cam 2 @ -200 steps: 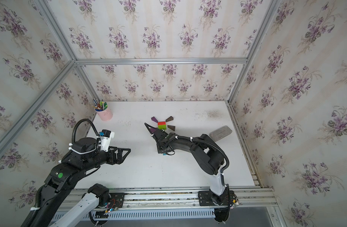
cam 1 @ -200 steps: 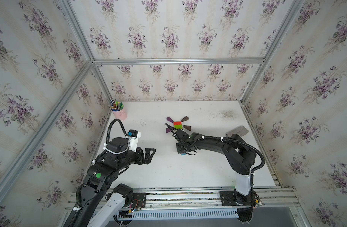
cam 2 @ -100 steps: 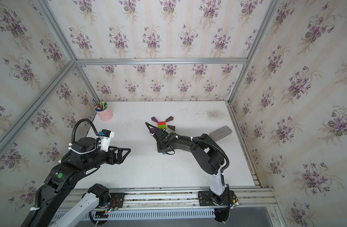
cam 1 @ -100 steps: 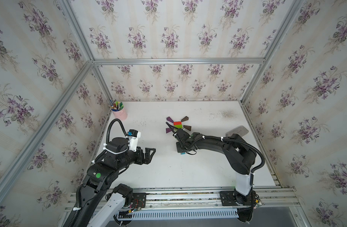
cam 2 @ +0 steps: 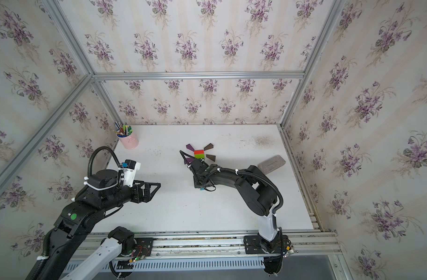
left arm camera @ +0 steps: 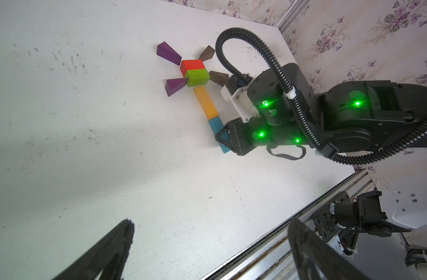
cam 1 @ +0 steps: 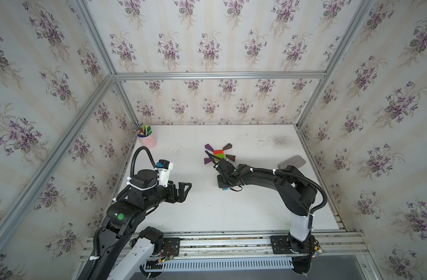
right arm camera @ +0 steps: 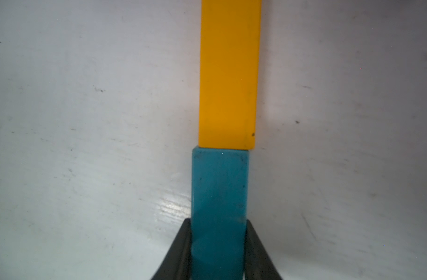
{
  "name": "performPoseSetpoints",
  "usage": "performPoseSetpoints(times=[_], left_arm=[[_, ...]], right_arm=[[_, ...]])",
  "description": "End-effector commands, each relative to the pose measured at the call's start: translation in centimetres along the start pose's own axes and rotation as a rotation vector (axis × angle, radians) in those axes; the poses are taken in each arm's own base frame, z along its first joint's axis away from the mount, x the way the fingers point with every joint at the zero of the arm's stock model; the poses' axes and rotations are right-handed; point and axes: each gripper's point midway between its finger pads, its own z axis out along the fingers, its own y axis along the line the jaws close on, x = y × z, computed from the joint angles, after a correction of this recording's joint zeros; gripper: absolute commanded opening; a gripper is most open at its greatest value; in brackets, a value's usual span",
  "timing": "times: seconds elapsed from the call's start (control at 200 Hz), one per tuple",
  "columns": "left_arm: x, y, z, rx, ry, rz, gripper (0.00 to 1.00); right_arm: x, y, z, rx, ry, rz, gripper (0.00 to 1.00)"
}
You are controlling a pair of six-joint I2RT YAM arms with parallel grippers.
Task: Assemble a small pinwheel with building blocks
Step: Assemble the building block at the center of the board.
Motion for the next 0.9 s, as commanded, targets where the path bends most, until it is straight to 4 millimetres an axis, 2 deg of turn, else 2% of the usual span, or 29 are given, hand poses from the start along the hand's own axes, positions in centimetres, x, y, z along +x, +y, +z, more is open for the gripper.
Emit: performPoseSetpoints(times=[0.0,0.18,0.37,0.54,0.709,0.894], left_arm=[[-0.5,-0.2,-0.1,0.009,-0.022,-0.008,1.0],[-0.5,-0.3,-0.2,0.013,-0.026,-0.008,1.0],[-0.5,-0.3,-0.3,0.012,-0.03,-0.005,1.0],[-0.5,-0.3,-0.3,0.015,-0.029,-0.007,1.0],[-0.5,-0.4,-0.4,0.016,-0.035,-0.01,1.0],[-0.5,-0.4,-0.5,0.021,-0.035,-0.012,1.0]], right_arm=[[3.0,-1.8,1.0,0.066,0.119,0.011,0.08],[2.9,-1.9,0.9,0.078,0.114,0.01,0.1],[2.7,-1.8,0.5,0.072,0.107,0.012,0.4],[2.4,-1.8,0.4,0.072,0.096,0.009,0.57],[1.9,-1.7,0.5,0.07,0.082,0.008,0.62],[0.3,-2.1,0.9,0.074,0.068,0.014,0.61]])
